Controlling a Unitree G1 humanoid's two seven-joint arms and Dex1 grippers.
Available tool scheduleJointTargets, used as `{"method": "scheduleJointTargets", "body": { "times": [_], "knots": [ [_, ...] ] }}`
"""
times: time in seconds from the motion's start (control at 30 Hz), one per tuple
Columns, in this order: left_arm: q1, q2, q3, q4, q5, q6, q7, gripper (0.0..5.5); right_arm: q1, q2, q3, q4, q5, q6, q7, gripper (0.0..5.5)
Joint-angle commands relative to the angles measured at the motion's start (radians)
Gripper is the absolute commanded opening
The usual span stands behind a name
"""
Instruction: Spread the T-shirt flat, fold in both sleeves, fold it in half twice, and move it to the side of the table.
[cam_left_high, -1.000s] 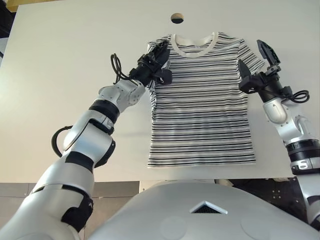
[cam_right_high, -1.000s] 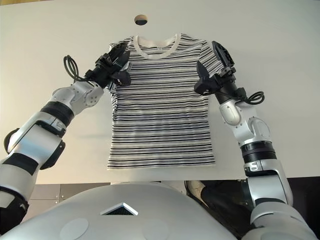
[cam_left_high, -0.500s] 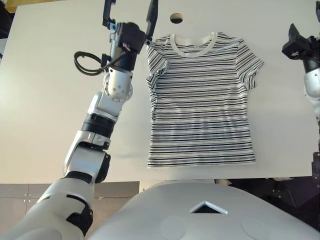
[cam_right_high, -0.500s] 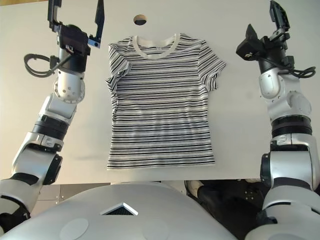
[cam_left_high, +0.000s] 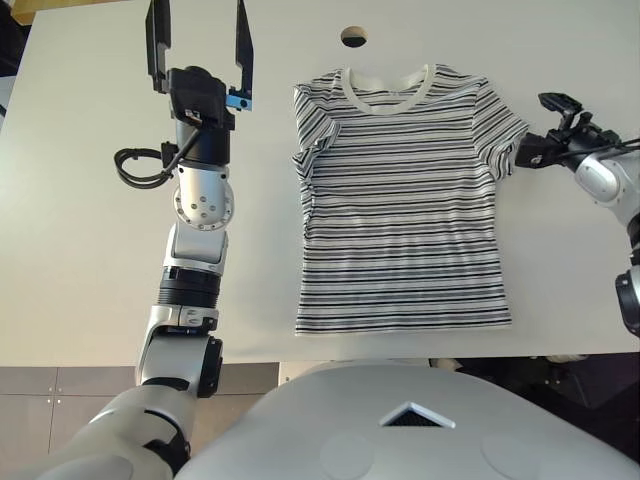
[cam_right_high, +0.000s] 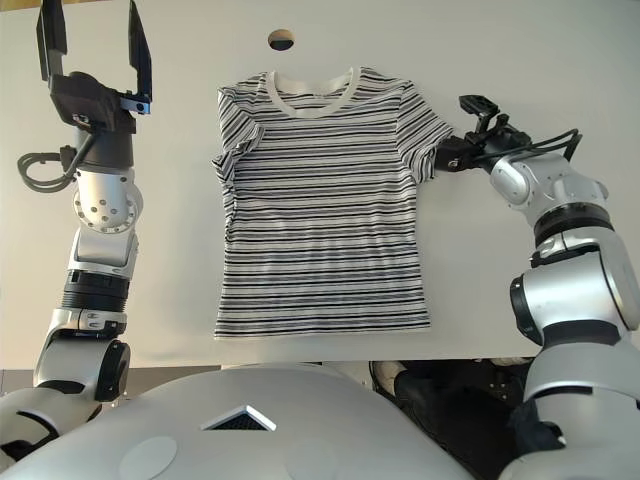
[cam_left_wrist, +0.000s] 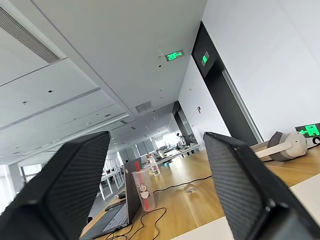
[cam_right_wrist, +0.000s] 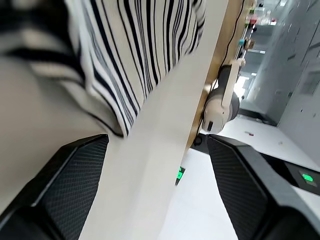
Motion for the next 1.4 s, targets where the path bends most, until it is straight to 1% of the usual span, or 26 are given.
{"method": "scheduleJointTargets", "body": {
  "times": [0.03, 0.33, 0.43, 0.53, 0.57, 0.6, 0.8, 0.97, 1.4],
  "knots": [
    [0.002, -0.016, 0.012, 0.018, 0.024, 0.001, -0.02, 3.46, -0.019, 0.038, 0.054, 0.02, -0.03, -0.013, -0.014, 3.61],
    [0.014, -0.036, 0.011, 0.03, 0.044, -0.011, -0.052, 3.46, -0.026, 0.051, 0.105, 0.052, -0.022, -0.008, -0.023, 3.61],
    [0.018, -0.038, 0.008, 0.034, 0.05, -0.016, -0.06, 3.49, -0.029, 0.061, 0.111, 0.069, -0.02, 0.017, -0.029, 3.13],
    [0.025, -0.042, 0.009, 0.035, 0.054, -0.019, -0.064, 3.49, -0.026, 0.072, 0.114, 0.084, -0.016, 0.04, -0.035, 2.41],
    [0.027, -0.042, 0.009, 0.034, 0.055, -0.019, -0.066, 3.49, -0.024, 0.075, 0.113, 0.088, -0.014, 0.046, -0.036, 2.28],
    [0.029, -0.043, 0.01, 0.033, 0.056, -0.019, -0.067, 3.49, -0.024, 0.077, 0.114, 0.091, -0.012, 0.05, -0.036, 1.99],
    [0.039, -0.051, 0.006, 0.018, 0.06, -0.02, -0.085, 3.49, -0.016, 0.087, 0.123, 0.102, -0.005, 0.058, -0.031, 0.83],
    [0.044, -0.057, 0.005, 0.013, 0.061, -0.021, -0.092, 3.49, -0.008, 0.086, 0.123, 0.102, -0.001, 0.054, -0.038, 0.11],
    [0.04, -0.063, 0.024, 0.048, 0.055, -0.03, -0.084, 3.49, 0.026, 0.025, 0.038, 0.027, 0.079, 0.002, -0.228, 0.11]
  ]
}}
